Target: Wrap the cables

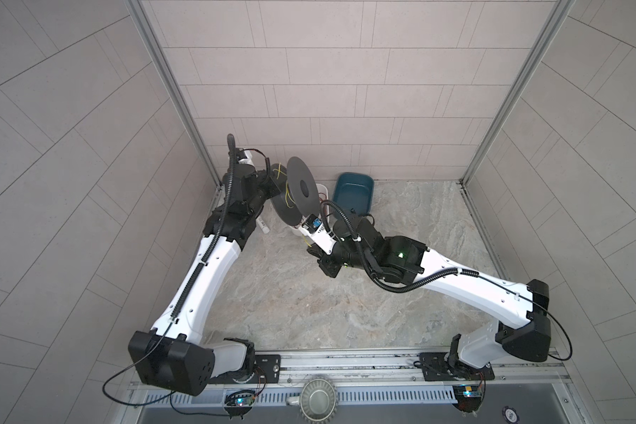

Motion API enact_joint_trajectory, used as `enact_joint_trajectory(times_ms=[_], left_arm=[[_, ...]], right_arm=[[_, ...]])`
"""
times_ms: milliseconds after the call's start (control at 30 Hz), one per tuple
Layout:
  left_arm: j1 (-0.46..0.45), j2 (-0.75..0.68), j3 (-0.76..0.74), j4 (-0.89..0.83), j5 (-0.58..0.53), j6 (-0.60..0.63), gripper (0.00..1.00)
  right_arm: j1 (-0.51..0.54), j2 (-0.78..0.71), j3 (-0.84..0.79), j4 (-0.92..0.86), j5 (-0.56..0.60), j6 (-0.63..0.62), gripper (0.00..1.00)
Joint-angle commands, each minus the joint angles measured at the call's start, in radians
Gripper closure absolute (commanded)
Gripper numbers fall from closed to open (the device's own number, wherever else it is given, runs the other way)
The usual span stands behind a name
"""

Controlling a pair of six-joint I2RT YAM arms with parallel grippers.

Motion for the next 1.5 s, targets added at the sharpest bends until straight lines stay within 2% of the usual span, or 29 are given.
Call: enact_joint_trajectory(times_ms=[0, 167, 367, 600, 767, 933, 1200, 1400, 1467], left_arm=[[-0.007, -0.044, -0.016, 0.111, -0.002, -0.018, 1.00], [-0.025, -0.042, -0.033, 0.121, 0.059, -0.020, 1.00], [-0.053, -0.048, -0.057, 0.121, 0.117, 0.001, 1.00], [-0.063, -0.069, -0.092, 0.117, 0.205, 0.028, 1.00], [-0.065, -0.086, -0.114, 0.119, 0.277, 0.068, 1.00], [-0.068, -0.098, -0.126, 0.130, 0.372, 0.112, 1.00], [-0.068, -0.094, -0.111, 0.111, 0.510, 0.191, 1.00], [-0.068, -0.103, -0.091, 0.087, 0.572, 0.235, 1.00], [-0.068, -0.109, -0.088, 0.075, 0.591, 0.255, 1.00]], right_arm=[[0.016, 0.027, 0.098, -0.031, -0.022, -0.023, 1.00], [0.016, 0.088, 0.228, -0.082, -0.033, -0.031, 1.00], [0.011, 0.172, 0.411, -0.181, 0.028, -0.058, 1.00], [-0.042, 0.236, 0.559, -0.266, 0.036, -0.060, 1.00], [-0.113, 0.287, 0.693, -0.381, -0.015, -0.100, 1.00], [-0.214, 0.341, 0.818, -0.485, -0.129, -0.122, 1.00], [-0.352, 0.360, 0.849, -0.522, -0.253, -0.097, 1.00], [-0.413, 0.378, 0.848, -0.517, -0.268, -0.077, 1.00], [-0.427, 0.377, 0.841, -0.516, -0.239, -0.075, 1.00]])
